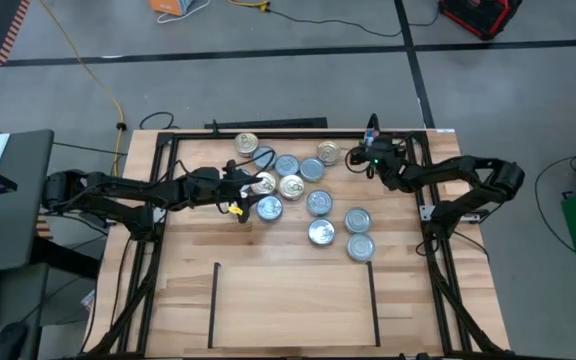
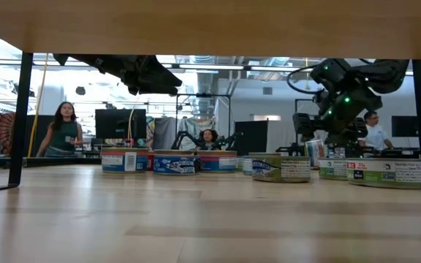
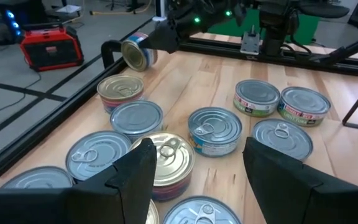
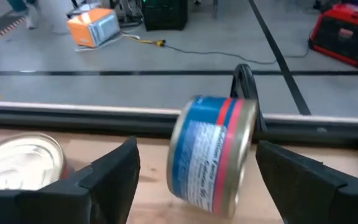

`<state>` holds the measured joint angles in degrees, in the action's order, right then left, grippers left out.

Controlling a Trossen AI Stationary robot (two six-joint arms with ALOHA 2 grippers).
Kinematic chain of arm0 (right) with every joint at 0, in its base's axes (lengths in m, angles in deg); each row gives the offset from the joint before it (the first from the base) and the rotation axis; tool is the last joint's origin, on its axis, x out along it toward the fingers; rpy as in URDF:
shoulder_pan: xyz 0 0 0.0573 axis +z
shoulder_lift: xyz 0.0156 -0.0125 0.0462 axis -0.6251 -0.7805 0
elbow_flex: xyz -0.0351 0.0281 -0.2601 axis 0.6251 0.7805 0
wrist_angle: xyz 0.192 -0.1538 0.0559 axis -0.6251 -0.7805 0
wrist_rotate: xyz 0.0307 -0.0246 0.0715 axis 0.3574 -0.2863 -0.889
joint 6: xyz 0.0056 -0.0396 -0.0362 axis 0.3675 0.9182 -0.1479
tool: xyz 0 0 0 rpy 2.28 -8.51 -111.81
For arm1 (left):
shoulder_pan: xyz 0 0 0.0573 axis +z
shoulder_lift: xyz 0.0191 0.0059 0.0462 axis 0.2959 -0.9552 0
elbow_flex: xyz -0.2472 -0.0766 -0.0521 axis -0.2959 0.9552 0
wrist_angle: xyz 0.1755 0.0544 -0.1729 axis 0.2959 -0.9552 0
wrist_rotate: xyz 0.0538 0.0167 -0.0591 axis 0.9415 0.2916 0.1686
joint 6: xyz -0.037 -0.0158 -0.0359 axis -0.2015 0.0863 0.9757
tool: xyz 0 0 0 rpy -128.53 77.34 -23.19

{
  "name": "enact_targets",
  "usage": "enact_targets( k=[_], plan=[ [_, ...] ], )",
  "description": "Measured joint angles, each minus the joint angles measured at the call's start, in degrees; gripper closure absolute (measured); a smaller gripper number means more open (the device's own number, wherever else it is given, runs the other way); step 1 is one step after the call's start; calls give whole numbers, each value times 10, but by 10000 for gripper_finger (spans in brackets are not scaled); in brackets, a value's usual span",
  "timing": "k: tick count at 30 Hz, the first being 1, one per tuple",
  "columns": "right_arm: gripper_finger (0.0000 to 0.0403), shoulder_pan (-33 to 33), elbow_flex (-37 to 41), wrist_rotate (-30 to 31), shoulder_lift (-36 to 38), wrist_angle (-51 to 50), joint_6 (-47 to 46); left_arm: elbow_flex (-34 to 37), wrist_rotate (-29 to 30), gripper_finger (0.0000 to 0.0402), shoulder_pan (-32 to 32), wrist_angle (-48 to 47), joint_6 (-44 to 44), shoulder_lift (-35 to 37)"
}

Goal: Stack canned seafood by type on shelf
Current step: Put the blue and pink tuna can on the shelf

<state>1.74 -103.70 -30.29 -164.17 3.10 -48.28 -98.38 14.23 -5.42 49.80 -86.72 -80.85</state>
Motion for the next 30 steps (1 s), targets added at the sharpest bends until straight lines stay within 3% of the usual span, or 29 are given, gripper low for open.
enact_targets(
  k=[12, 22, 26, 30],
  plan=[
    [82, -2, -52, -1, -128, 28, 25, 0, -7, 170, -1, -4, 1, 0],
    [194, -4, -53, -2, -127, 25, 22, 0, -8, 170, -1, -8, -19, 0],
    [195, 3, -53, -6, -122, 10, 21, 0, -8, 170, -1, -22, -19, 0],
    [195, 19, -60, -29, -73, -88, 20, 0, -8, 170, -2, -28, -16, 0]
  ],
)
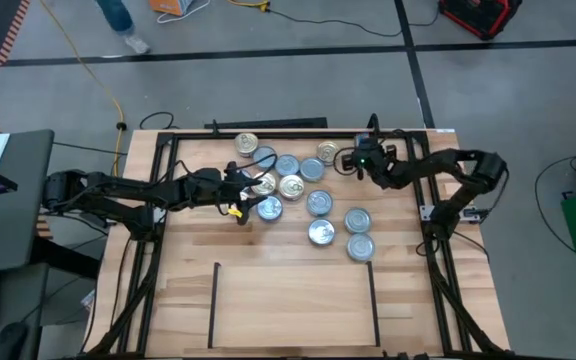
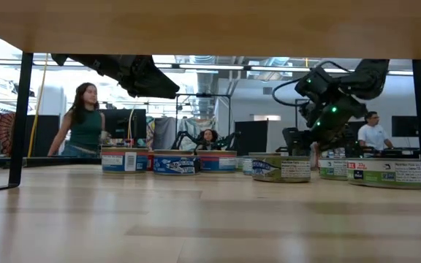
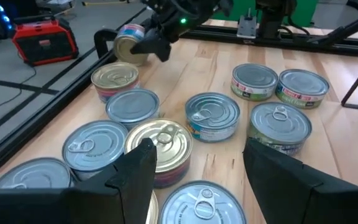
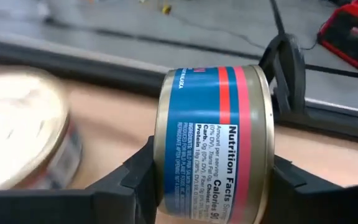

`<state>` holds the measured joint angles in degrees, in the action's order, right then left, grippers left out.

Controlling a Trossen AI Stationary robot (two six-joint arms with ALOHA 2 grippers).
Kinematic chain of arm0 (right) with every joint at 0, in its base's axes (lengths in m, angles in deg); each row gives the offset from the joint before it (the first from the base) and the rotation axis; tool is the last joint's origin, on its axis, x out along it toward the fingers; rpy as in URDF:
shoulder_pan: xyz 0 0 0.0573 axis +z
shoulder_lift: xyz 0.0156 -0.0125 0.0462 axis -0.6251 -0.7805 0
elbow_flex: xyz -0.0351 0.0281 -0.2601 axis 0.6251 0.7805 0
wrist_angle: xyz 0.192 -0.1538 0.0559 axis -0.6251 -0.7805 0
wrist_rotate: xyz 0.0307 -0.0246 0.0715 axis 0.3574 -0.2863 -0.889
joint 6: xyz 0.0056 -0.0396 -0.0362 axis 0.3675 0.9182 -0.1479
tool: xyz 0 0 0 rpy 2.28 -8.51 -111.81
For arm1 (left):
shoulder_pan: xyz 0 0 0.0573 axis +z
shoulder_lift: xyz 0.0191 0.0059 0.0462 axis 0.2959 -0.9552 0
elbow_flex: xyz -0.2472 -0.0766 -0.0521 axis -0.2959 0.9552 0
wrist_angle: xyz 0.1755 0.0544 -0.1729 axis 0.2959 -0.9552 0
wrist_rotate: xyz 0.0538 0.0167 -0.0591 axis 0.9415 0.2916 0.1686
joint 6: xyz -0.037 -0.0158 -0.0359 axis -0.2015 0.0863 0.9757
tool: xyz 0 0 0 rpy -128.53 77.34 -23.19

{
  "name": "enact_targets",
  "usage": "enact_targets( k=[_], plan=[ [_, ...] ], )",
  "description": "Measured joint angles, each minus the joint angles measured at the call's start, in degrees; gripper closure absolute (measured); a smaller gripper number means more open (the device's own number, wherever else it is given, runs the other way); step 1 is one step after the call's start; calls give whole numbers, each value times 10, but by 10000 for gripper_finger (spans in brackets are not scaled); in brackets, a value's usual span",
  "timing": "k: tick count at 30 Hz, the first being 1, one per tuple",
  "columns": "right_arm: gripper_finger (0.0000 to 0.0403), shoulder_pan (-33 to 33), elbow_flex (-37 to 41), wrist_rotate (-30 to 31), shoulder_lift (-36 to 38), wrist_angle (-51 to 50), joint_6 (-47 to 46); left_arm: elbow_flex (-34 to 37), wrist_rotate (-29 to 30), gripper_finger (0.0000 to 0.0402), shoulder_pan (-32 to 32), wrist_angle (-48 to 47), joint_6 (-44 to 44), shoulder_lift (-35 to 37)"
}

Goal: Stack canned seafood by type on shelf
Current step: Put the blue and pink tuna can on the shelf

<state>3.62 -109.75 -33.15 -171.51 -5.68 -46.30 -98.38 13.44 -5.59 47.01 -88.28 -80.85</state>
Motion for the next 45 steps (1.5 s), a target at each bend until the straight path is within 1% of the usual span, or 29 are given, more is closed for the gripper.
enact_targets(
  k=[2, 4, 6, 8, 9, 12, 14, 17, 20, 21, 25, 28, 31, 36, 40, 45],
  plan=[
    [195, 15, -1, -7, 42, -71, 0, 0, -12, 170, -2, 1, 4, 0],
    [195, 36, -4, -8, 95, -128, 1, 0, -38, 170, -4, 0, 4, 2],
    [195, 64, -13, -18, 156, -173, 12, 0, -71, 170, -5, 3, 3, 4],
    [193, 102, -22, -41, 213, -221, 39, 0, -112, 170, -10, -1, -4, 14],
    [191, 126, -27, -55, 239, -244, 56, 0, -135, 170, -12, 4, -9, 19],
    [190, 211, -48, -74, 304, -288, 111, 0, -196, 170, -26, 2, -20, 43],
    [190, 272, -61, -81, 331, -291, 149, 0, -209, 170, -37, -1, -24, 64],
    [190, 365, -79, -82, 342, -294, 190, 0, -210, 170, -55, 2, -14, 86],
    [190, 442, -103, -77, 324, -286, 208, 0, -208, 170, -83, -3, -22, 95],
    [190, 464, -111, -68, 312, -280, 210, 0, -198, 170, -95, -8, -27, 97],
    [190, 540, -163, -2, 245, -270, 233, -2, -123, 170, -151, -39, -44, 105],
    [190, 579, -215, 41, 183, -267, 271, -16, -80, 170, -187, -80, -47, 125],
    [189, 605, -275, 54, 116, -270, 314, -31, -56, 170, -216, -147, -44, 160],
    [189, 631, -395, 57, 15, -277, 379, -54, -29, 170, -274, -241, -37, 217],
    [189, 645, -493, 57, -50, -319, 406, -57, 30, 170, -337, -287, -39, 242],
    [189, 662, -606, 58, -123, -387, 381, -60, 115, 170, -414, -294, -48, 254]
  ],
)
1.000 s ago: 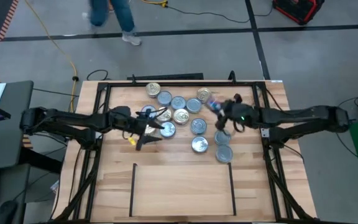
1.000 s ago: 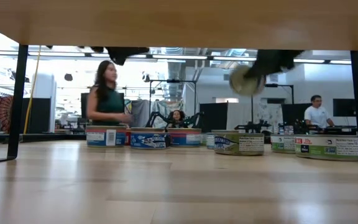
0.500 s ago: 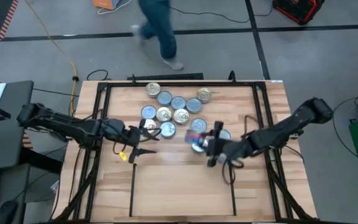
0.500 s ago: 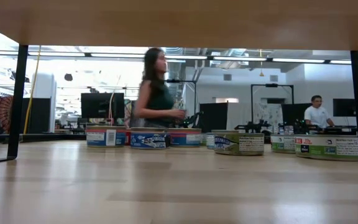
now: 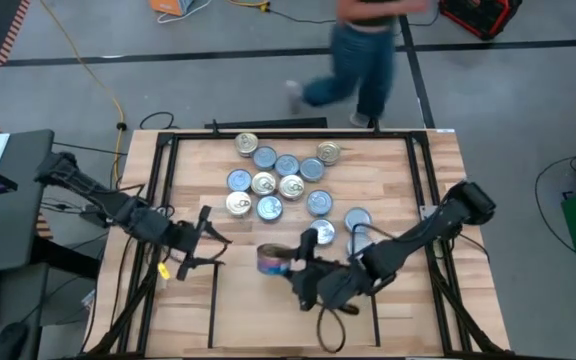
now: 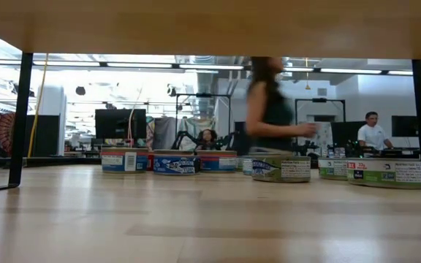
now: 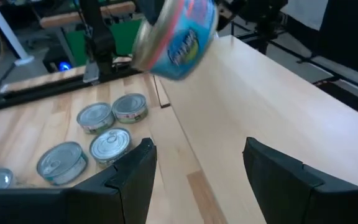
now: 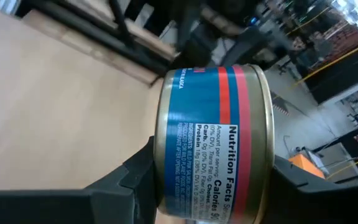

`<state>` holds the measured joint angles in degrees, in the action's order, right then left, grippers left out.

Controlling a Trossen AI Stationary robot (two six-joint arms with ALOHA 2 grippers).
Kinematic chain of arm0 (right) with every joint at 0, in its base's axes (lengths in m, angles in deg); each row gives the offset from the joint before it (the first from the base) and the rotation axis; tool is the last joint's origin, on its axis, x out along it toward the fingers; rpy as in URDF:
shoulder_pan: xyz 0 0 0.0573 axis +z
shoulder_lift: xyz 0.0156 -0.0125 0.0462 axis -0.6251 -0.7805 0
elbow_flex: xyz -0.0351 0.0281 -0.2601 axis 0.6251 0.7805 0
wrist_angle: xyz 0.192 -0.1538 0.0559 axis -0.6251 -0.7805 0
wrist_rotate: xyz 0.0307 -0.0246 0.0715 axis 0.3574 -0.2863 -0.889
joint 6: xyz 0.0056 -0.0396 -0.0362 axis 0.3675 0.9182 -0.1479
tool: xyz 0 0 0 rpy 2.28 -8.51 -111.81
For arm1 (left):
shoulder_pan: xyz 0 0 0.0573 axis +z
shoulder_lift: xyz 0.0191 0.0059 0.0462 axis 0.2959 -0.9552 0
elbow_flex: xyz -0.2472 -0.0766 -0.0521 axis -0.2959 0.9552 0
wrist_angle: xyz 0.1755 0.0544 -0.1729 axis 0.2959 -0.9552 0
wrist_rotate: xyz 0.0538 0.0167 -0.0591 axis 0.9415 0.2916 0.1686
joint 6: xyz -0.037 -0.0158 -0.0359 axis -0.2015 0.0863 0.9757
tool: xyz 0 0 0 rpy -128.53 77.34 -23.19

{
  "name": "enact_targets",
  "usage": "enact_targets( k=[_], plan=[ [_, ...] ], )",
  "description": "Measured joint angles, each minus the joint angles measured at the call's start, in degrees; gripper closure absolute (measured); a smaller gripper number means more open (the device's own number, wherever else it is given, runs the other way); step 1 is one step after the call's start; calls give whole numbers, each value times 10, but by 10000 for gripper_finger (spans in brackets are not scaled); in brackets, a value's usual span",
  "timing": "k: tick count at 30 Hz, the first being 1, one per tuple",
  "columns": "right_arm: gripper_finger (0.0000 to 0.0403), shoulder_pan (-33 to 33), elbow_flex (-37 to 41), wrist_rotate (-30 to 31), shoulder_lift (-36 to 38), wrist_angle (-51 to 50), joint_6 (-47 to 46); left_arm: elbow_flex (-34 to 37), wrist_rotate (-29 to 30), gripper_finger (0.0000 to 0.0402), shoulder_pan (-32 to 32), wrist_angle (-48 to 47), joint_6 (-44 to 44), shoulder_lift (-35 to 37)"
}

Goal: Stack canned seafood by type on shelf
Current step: Put the blue and pink tuna can on the shelf

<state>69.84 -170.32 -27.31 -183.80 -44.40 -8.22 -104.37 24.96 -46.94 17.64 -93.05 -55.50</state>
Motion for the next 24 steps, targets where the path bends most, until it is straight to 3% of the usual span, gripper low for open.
enact_targets(
  k=[4, 10, 17, 24],
  plan=[
    [189, 13, -72, -2, -66, -56, -14, 0, 42, 170, -47, -2, -26, -1],
    [189, 28, -146, -2, -128, -59, 4, 0, 23, 170, -90, 0, -28, -1],
    [181, 37, -178, -2, -174, -56, 32, 0, -31, 170, -120, 34, 10, 3],
    [176, 39, -178, 6, -182, -58, 42, 0, -32, 170, -138, 60, 88, 17]
  ],
)
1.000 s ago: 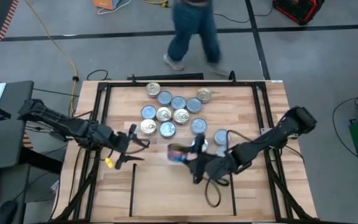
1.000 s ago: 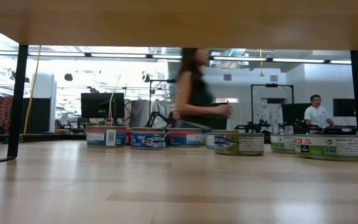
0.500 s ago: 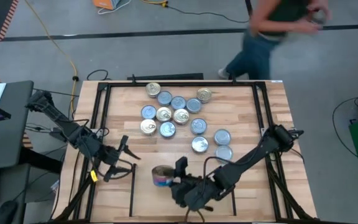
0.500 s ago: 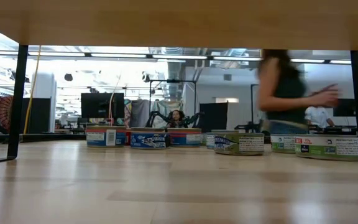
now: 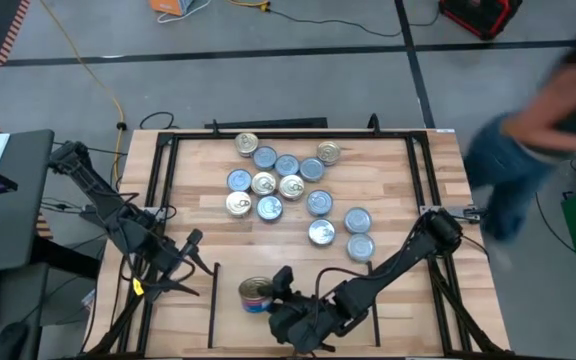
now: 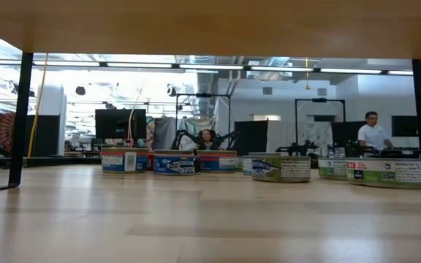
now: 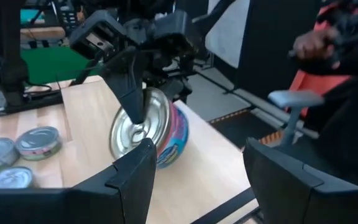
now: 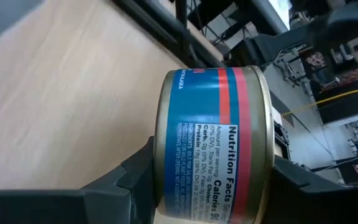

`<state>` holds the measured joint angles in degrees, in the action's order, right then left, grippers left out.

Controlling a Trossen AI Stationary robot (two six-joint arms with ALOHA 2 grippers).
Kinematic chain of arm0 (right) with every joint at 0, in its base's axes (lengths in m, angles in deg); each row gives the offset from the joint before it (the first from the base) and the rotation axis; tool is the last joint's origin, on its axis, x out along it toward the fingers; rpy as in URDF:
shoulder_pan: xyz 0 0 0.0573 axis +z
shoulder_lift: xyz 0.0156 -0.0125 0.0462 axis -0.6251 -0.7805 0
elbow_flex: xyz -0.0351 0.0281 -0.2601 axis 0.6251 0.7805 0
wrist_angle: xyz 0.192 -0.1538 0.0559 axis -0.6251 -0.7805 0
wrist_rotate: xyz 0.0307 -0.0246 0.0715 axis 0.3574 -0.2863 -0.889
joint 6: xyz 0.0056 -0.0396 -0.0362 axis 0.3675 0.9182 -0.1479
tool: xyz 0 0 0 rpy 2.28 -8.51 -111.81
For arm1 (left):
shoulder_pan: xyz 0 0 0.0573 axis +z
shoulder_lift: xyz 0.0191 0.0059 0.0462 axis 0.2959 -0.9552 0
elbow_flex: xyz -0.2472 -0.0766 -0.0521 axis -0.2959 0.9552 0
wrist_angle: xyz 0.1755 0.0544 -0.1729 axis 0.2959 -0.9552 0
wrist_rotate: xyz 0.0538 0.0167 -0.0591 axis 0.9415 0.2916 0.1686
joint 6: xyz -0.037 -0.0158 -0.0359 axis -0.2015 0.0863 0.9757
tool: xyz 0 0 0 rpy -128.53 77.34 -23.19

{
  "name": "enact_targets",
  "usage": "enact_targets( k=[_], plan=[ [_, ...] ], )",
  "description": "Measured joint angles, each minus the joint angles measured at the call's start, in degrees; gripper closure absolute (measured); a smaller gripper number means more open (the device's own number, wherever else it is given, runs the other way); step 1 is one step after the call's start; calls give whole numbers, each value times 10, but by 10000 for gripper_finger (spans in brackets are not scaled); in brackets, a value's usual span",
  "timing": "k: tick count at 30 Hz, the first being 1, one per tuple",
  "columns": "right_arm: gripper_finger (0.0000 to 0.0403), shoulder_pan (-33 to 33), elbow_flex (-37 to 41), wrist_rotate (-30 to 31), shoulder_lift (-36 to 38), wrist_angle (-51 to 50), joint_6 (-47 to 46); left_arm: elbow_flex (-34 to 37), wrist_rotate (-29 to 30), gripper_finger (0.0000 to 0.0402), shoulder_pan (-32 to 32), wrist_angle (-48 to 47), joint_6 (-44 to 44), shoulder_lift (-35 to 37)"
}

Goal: Stack canned seafood by type on shelf
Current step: Put the blue and pink tuna can on the shelf, then put the yellow and blue tuna can on the shelf

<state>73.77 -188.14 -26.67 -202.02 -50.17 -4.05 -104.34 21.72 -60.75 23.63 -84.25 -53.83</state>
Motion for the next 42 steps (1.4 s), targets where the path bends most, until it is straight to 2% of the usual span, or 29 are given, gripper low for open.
enact_targets(
  k=[6, 13, 18, 26, 28, 35, 39, 42],
  plan=[
    [160, 1, 0, 5, -3, -16, -6, 0, 11, 170, -3, 0, 21, 13],
    [95, -3, -10, -28, -3, -12, -31, 0, 17, 170, -3, -14, 23, 14],
    [54, -1, -12, -68, -3, 37, -45, 0, 18, 170, -3, -38, 37, 14],
    [51, 0, -11, -59, 9, 48, -75, 0, 18, 170, -3, -47, 30, 14],
    [59, -6, -11, -47, 31, 18, -111, 0, 26, 170, -3, -53, 23, 14],
    [88, -61, -12, -43, 116, -160, -252, 0, 121, 172, 11, -90, -28, 41],
    [92, -107, -11, -47, 137, -272, -316, 2, 119, 184, 66, -99, -48, 76],
    [92, -142, 6, -49, 154, -324, -343, 5, 92, 193, 127, -98, -71, 99]
  ],
)
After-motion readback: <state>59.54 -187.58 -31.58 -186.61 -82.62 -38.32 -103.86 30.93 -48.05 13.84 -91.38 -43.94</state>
